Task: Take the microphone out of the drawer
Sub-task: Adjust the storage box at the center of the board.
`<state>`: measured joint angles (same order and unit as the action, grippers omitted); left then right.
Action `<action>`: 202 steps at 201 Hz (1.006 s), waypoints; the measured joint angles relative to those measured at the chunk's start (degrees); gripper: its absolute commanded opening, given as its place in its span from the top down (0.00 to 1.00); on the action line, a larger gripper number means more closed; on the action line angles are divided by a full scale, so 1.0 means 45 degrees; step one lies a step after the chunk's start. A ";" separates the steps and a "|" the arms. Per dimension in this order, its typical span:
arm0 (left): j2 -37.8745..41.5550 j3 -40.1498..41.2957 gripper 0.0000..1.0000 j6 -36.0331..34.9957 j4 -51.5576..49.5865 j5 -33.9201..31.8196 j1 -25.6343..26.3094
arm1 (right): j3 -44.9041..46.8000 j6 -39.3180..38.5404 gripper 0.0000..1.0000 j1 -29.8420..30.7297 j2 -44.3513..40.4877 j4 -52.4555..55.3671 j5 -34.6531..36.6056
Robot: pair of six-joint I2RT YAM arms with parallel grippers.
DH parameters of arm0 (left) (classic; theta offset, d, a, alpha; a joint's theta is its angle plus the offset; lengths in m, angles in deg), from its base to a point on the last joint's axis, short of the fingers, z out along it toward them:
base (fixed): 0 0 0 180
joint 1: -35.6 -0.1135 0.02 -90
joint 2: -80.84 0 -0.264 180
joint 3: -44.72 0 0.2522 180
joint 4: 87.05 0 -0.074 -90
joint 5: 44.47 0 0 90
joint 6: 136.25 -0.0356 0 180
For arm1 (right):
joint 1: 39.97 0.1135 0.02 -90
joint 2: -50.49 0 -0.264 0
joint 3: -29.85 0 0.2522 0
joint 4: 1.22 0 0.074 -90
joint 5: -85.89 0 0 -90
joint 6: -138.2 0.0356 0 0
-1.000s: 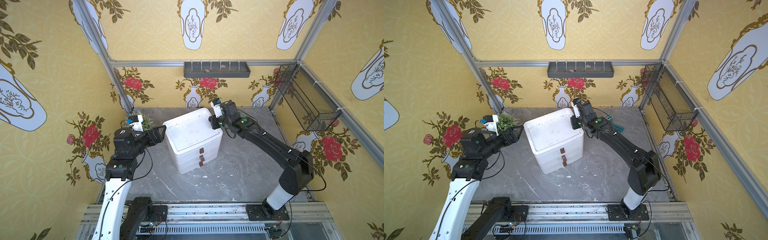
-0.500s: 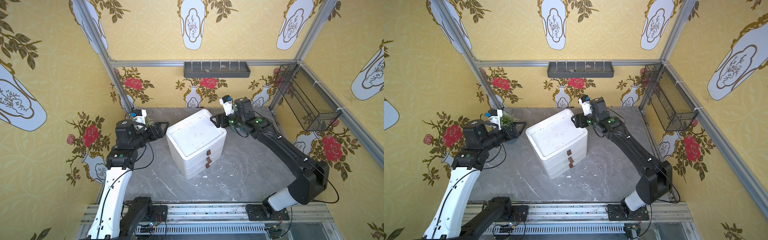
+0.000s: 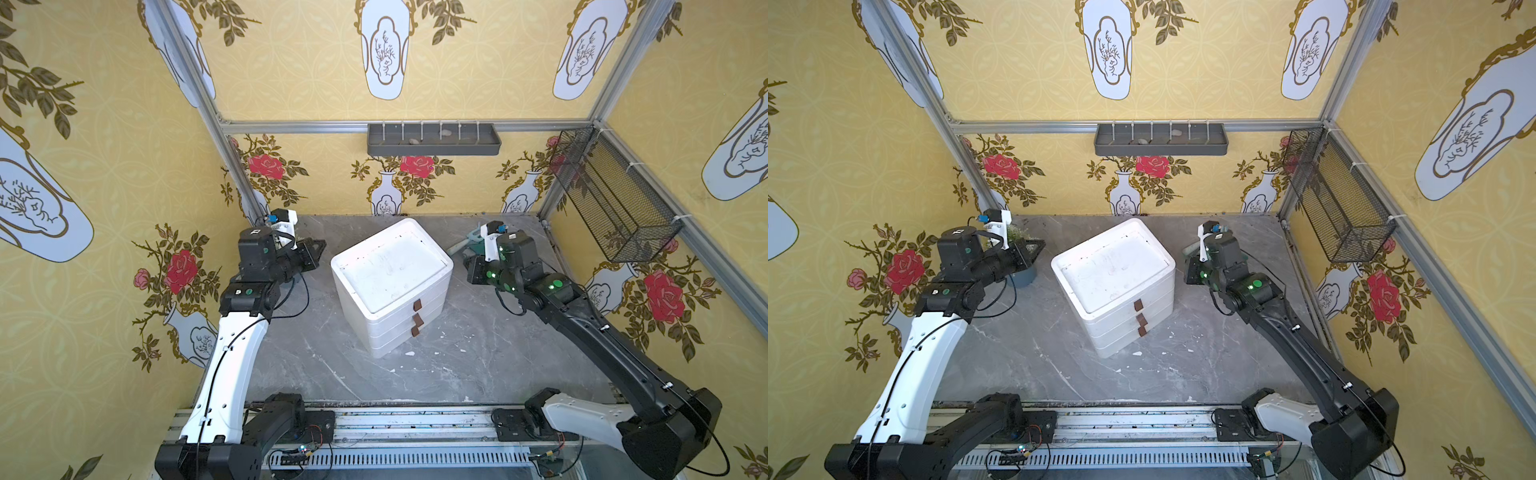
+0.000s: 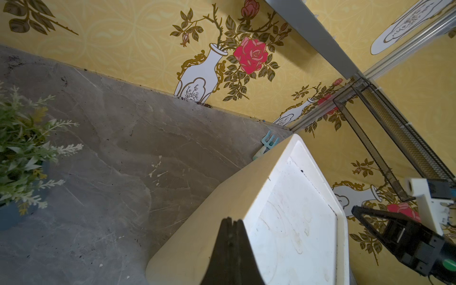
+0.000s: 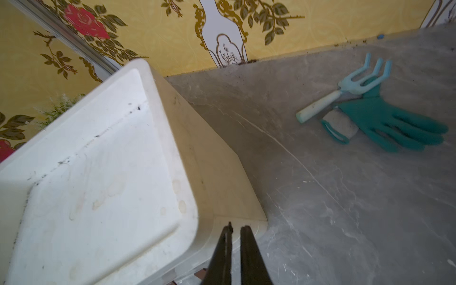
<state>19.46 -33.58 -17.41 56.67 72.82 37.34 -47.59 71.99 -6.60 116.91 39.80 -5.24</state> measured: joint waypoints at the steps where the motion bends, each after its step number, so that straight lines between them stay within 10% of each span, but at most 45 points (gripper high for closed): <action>1: -0.0010 0.0005 1.00 -0.0005 0.0019 0.0000 0.0000 | 0.0044 0.0029 1.00 0.0015 -0.0005 -0.0010 0.0000; 202: 0.0991 0.3347 1.00 0.0981 0.0874 0.0486 0.0631 | 0.1166 0.1987 1.00 0.1205 0.3653 -0.3492 -0.0185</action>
<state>23.92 -18.52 -13.00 60.60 75.00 40.18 -42.34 80.93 -1.18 133.34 24.09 -6.07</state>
